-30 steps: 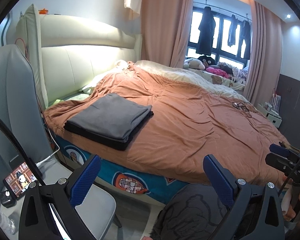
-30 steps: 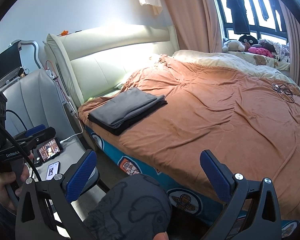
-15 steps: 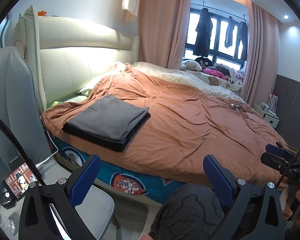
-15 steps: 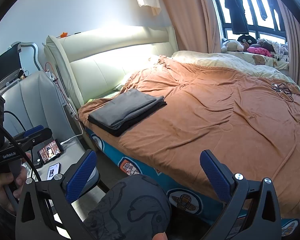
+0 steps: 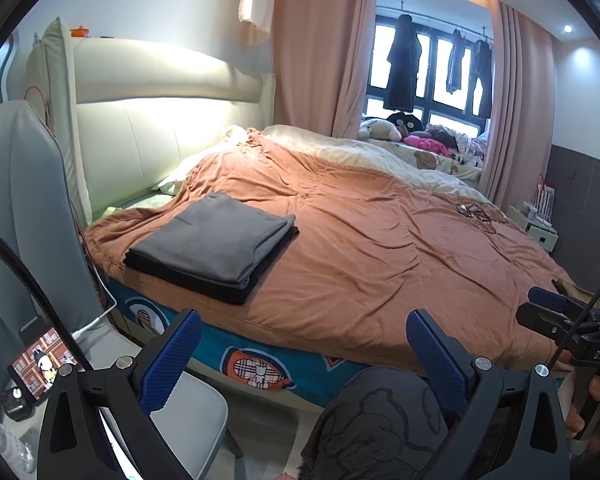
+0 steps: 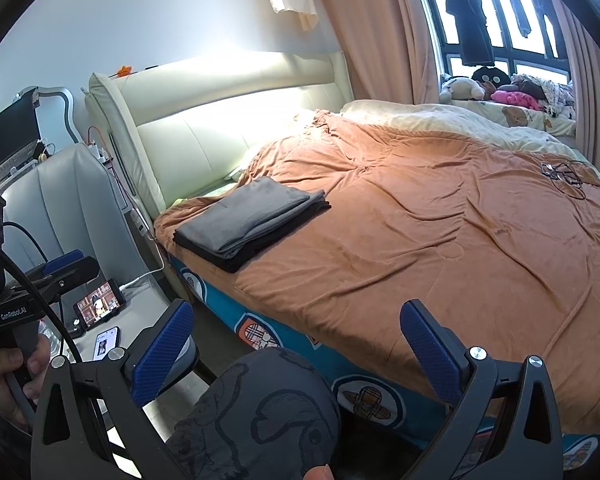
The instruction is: Fold small clothes
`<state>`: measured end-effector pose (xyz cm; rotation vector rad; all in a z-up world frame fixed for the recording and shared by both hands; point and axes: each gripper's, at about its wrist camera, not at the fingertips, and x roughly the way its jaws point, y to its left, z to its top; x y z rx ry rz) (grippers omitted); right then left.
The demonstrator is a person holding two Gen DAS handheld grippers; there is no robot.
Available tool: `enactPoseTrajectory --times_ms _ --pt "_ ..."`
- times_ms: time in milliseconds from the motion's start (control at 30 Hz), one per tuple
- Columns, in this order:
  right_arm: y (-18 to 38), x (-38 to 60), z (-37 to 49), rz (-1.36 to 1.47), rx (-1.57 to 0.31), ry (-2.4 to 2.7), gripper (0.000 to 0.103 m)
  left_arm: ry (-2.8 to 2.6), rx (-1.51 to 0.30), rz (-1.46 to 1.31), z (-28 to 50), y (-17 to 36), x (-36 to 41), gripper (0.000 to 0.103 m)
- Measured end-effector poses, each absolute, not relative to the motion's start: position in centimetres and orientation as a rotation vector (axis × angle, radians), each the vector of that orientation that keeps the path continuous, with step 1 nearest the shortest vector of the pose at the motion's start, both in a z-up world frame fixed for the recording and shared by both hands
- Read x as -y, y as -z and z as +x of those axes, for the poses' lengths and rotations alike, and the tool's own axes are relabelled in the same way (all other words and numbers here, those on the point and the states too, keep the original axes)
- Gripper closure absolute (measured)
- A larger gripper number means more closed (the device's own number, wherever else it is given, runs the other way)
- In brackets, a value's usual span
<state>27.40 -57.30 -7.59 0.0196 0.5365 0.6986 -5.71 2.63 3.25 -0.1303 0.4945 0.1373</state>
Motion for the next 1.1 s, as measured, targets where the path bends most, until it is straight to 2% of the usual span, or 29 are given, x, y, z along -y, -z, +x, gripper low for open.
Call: enactPoseTrajectory --times_ms 1100 --pt "7.79 58.0 27.65 0.023 -0.545 -0.692 0.0 -0.136 -0.483 -0.136 -5.8 -3.44 -2.85 0.0"
